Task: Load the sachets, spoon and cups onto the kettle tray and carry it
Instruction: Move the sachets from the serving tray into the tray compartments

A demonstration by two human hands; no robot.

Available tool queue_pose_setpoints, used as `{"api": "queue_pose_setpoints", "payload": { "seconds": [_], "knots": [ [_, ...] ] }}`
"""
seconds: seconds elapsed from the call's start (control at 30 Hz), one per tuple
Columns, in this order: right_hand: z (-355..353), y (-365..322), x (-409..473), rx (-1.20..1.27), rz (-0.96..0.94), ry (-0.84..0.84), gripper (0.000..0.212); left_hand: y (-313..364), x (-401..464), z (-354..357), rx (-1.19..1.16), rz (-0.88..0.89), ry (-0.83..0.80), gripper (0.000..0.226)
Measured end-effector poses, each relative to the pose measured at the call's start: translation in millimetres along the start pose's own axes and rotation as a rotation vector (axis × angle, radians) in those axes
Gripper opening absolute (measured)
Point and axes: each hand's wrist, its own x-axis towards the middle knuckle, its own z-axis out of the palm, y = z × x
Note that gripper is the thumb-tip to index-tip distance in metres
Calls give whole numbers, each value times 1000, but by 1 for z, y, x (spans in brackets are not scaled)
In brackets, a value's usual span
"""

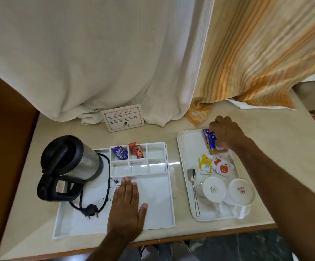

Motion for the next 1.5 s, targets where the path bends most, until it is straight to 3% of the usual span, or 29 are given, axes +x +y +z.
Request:
{"api": "queue_pose_setpoints", "payload": {
  "seconds": [0.17,0.4,0.6,0.77,0.83,1.07,1.5],
  "knots": [
    [-2,0,3,76,-68,-76,84,1,-1,-3,-3,1,6,76],
    [-12,3,11,245,20,-113,60,2,-1,-4,9,-6,3,76],
    [-15,-9,1,169,-1,162,33,3,0,-6,7,-16,4,77],
    [-42,-72,-21,802,-139,267,17,4,0,-5,36,-35,-19,78],
    [-48,-109,-29,888,-196,277,13,4,0,-5,48,-35,-22,78],
    [-38,-183,-34,331,-268,203,18,3,0,-4,39,-40,-23,77],
    [-35,-200,-39,200,-108,181,19,5,-1,-8,32,-30,-7,77]
  ]
}}
